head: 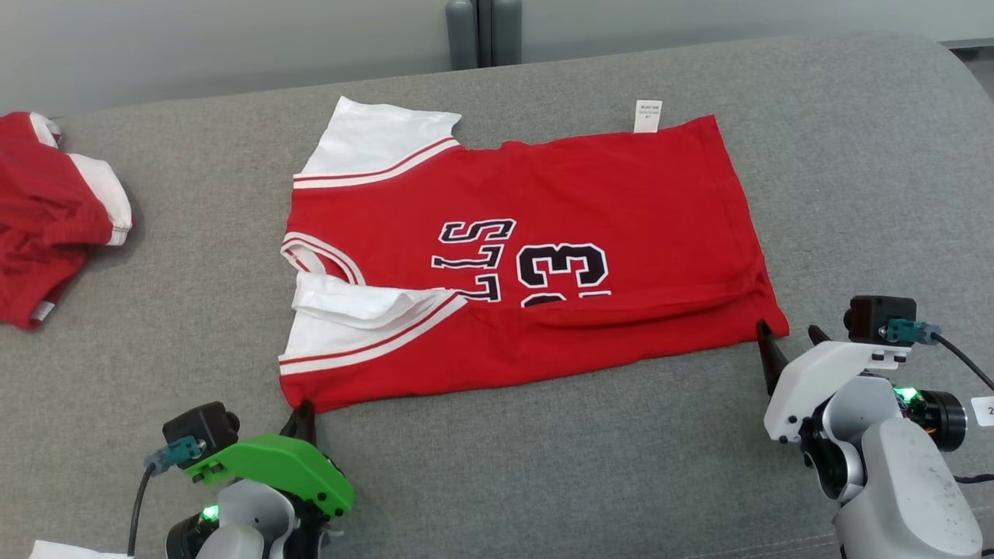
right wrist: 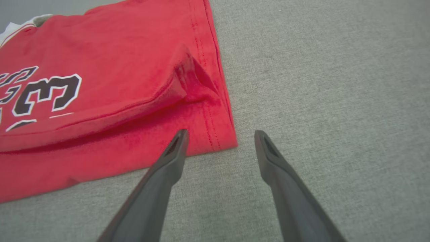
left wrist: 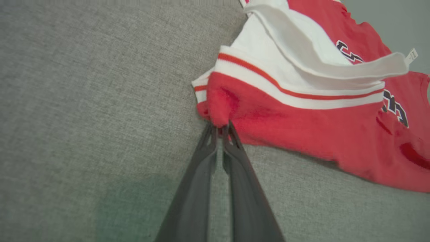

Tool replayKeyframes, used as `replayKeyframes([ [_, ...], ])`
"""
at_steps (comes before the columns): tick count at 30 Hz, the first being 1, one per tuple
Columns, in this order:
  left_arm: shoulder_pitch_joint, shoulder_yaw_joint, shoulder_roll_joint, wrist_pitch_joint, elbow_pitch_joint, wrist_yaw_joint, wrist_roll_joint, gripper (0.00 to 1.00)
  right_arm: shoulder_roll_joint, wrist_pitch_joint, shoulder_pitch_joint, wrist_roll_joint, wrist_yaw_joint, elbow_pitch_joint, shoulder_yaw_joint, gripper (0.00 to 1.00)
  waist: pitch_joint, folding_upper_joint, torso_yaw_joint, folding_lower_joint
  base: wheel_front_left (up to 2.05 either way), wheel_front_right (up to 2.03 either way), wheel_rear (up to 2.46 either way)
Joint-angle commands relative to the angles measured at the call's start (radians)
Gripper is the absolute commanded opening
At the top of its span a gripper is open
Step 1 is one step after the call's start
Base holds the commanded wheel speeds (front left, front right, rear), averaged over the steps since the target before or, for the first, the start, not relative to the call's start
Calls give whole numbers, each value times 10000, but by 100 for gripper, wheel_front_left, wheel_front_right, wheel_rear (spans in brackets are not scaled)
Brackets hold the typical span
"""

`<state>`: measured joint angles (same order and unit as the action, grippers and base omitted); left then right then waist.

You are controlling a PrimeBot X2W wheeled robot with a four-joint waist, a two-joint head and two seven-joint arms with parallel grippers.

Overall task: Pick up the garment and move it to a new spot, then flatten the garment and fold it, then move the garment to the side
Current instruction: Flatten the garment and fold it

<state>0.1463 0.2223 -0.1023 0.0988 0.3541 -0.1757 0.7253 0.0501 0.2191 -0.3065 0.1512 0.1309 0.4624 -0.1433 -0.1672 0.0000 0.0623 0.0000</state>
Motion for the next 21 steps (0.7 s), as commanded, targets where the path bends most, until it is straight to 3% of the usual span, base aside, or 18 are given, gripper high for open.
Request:
replayKeyframes([
  [1, 215, -79, 38, -112, 37, 45, 65, 0, 10, 43, 49, -88, -3, 94, -26, 100, -43, 0, -68, 0, 0, 0, 0],
  [12, 781, 36, 130, -522, 309, 248, 35, 0, 8, -194, -1070, 481, -3, 1691, -386, 100, -277, 0, -271, 0, 0, 0, 0],
  [13, 801, 54, 123, -540, 289, 248, 24, 0, 8, -179, -1155, 542, -3, 1857, -368, 88, -282, 0, -291, 0, 0, 0, 0],
  [14, 828, 75, 98, -578, 252, 264, -7, 0, 6, -167, -1262, 661, -3, 2078, -339, 43, -282, 0, -318, 0, 0, 0, 0],
  [16, 843, 95, 77, -613, 151, 293, -22, 0, -11, -144, -1434, 880, -3, 2373, -227, 0, -268, 0, -366, 0, 0, 0, 0],
  [21, 827, 140, -19, -675, -308, 311, -90, 0, 13, -108, -1877, 1517, -3, 2609, -232, 0, -142, 0, -398, 0, 0, 0, 0],
])
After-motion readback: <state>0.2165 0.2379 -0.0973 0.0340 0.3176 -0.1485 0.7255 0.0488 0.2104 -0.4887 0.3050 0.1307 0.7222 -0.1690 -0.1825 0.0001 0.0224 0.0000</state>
